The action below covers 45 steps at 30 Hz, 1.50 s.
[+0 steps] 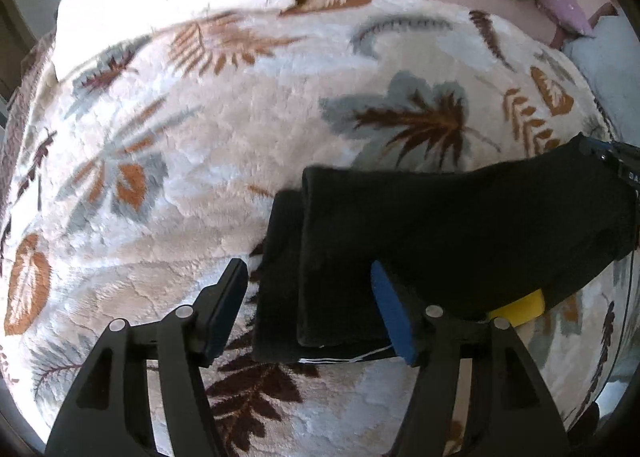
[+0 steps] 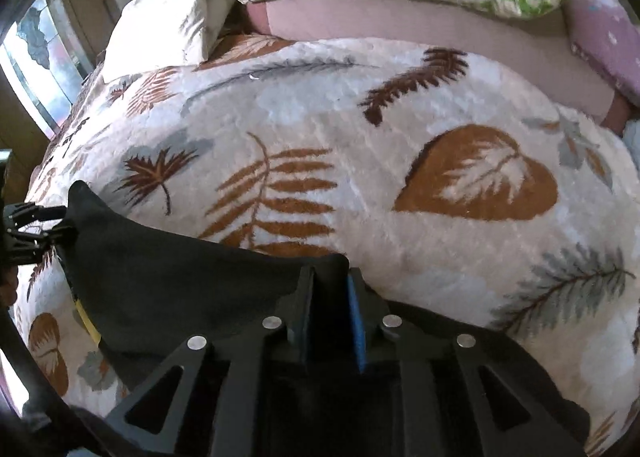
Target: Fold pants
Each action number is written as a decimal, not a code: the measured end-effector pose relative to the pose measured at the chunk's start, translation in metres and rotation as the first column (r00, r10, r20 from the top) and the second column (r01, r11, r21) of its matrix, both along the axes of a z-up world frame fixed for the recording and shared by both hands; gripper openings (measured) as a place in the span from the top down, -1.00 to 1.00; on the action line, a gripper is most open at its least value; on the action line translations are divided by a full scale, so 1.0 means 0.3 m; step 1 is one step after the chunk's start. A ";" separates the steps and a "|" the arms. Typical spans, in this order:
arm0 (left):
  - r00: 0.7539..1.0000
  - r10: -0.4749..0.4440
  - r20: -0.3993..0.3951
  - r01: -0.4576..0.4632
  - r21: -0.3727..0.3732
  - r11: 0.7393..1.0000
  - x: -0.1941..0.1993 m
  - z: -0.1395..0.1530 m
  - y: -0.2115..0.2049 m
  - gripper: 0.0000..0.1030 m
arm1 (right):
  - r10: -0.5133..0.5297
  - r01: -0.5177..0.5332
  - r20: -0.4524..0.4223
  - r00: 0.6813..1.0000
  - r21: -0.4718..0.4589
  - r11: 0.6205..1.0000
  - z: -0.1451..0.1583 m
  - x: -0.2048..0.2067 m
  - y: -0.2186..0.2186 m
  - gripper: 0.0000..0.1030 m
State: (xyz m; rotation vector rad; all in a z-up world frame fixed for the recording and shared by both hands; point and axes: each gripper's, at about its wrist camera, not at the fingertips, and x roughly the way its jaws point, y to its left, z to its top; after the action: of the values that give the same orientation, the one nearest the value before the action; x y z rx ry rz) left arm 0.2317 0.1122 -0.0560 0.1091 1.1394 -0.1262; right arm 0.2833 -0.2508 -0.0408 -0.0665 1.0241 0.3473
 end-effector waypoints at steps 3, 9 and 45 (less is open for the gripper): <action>0.999 -0.027 0.034 0.028 -0.043 0.999 -0.010 0.054 -0.052 -0.24 | -0.025 0.022 0.056 0.998 0.045 0.999 0.092 -0.083 -0.066 0.52; 0.996 -0.086 0.016 0.085 0.035 0.996 0.013 0.035 -0.272 -0.25 | -0.160 0.155 0.088 0.983 0.064 0.986 0.153 -0.310 -0.268 0.18; 0.968 -0.249 0.024 0.241 0.179 0.954 -0.065 -0.052 -0.710 0.41 | -0.237 0.235 0.014 0.971 0.095 0.967 0.001 -0.427 -0.473 0.68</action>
State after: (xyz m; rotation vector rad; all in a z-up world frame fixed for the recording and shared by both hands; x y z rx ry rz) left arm 0.2123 -0.1006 -0.0716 0.4090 1.0856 -0.2432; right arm 0.1552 -0.3926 -0.0403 0.1341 0.9775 0.1754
